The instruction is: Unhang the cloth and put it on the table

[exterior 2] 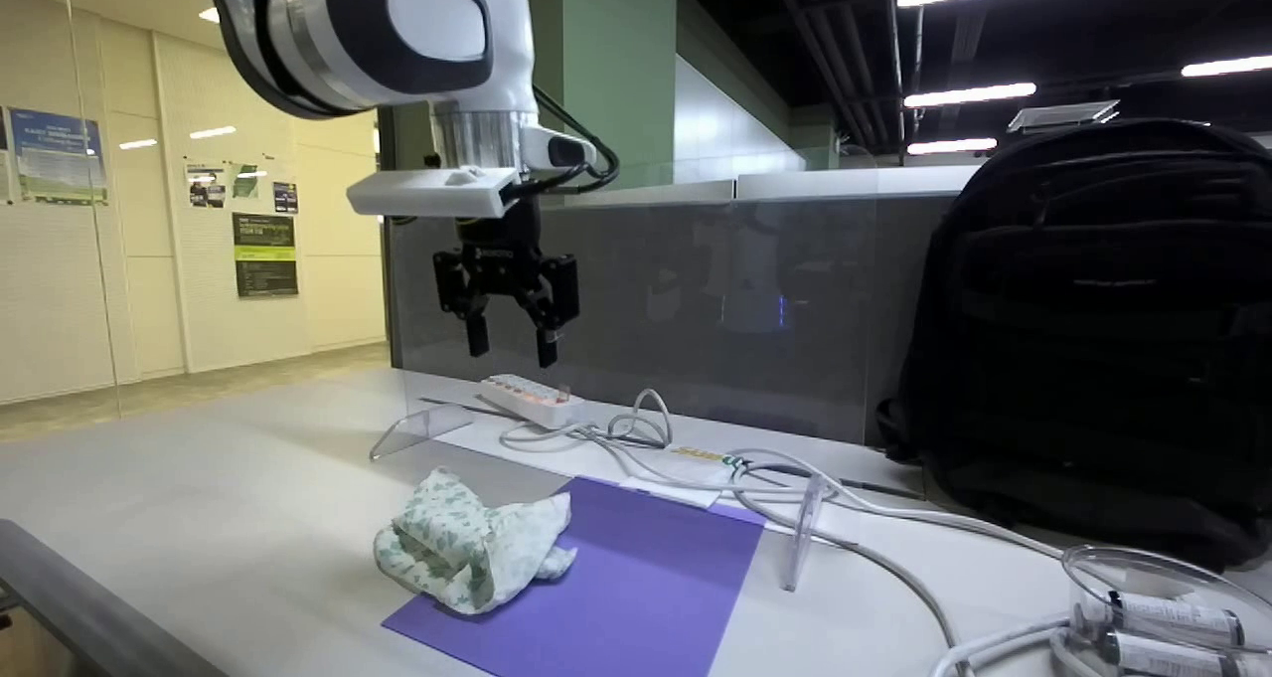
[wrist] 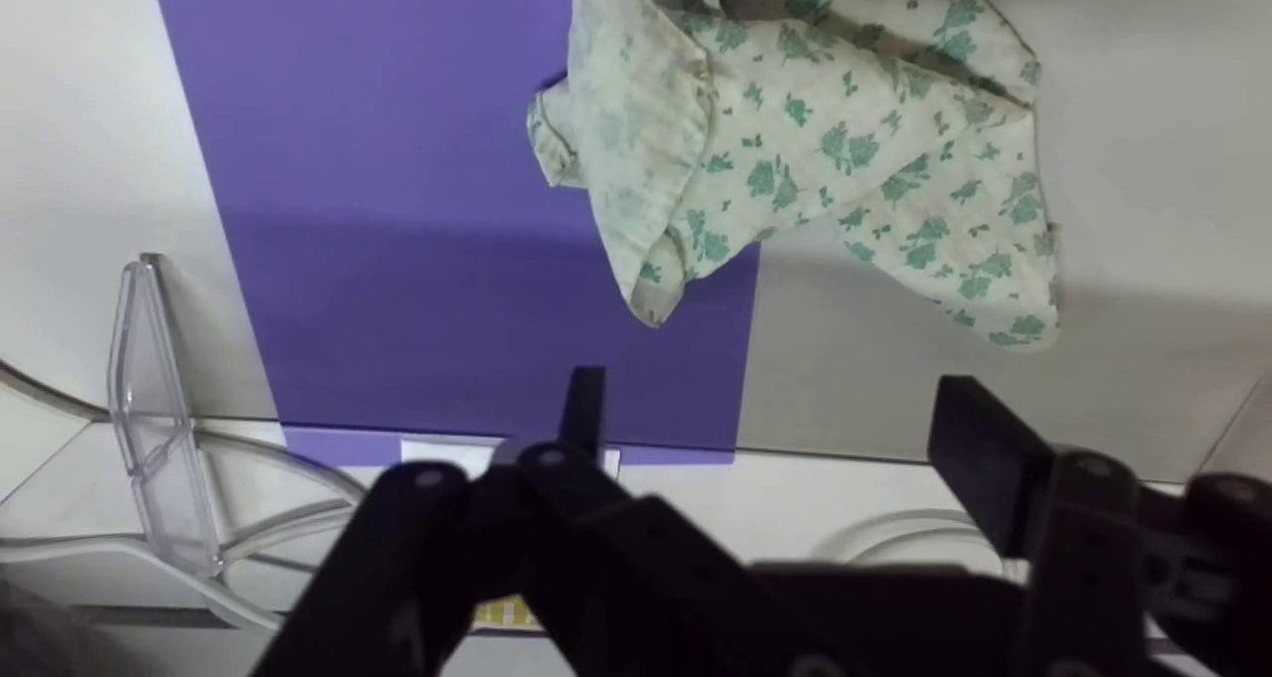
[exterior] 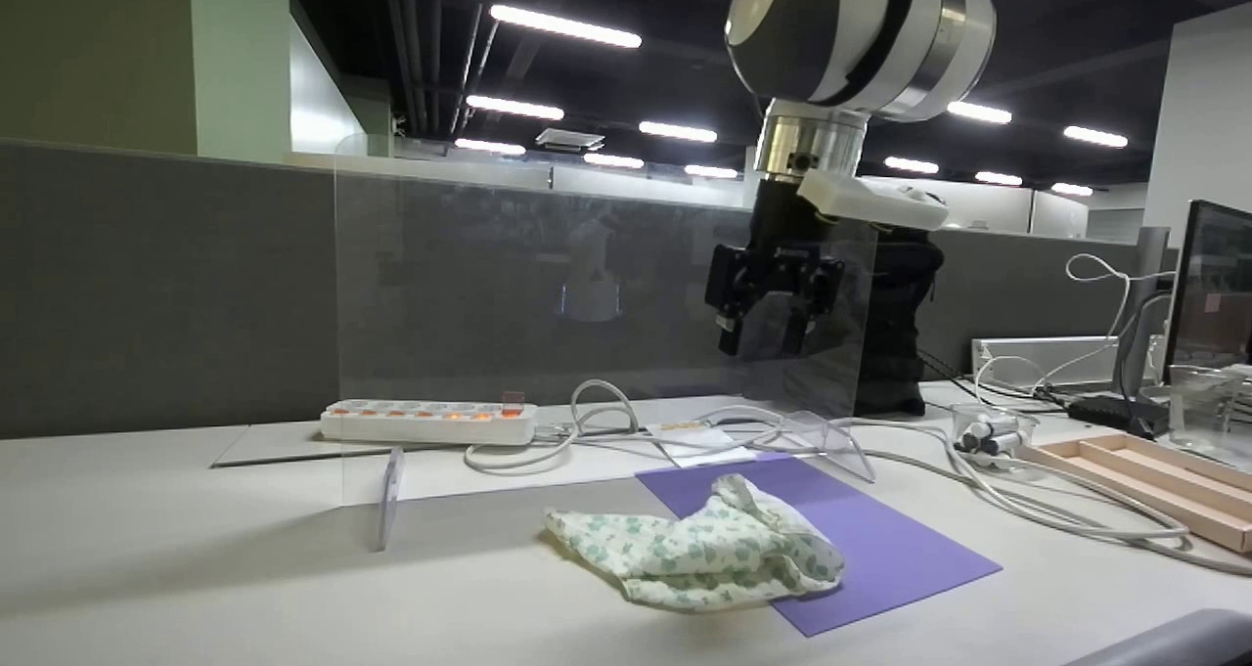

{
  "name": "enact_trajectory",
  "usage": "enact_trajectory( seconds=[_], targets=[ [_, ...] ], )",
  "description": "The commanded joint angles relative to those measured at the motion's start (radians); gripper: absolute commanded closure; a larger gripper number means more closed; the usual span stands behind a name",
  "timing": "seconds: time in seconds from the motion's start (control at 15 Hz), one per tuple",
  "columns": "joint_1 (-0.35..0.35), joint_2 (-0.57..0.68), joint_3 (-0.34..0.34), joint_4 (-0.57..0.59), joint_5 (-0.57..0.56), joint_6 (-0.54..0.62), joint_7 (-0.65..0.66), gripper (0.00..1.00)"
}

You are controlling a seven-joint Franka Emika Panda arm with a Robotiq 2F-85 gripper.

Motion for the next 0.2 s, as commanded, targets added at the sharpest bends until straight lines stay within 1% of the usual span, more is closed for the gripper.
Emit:
enact_trajectory(
  seconds=[0.0, 0.13],
  targets=[
    [-0.004, -0.076, -0.016, 0.005, -0.007, -0.036, 0.021, 0.0],
    [-0.003, -0.099, -0.039, 0.023, 0.028, -0.068, 0.002, 0.0]
  ],
)
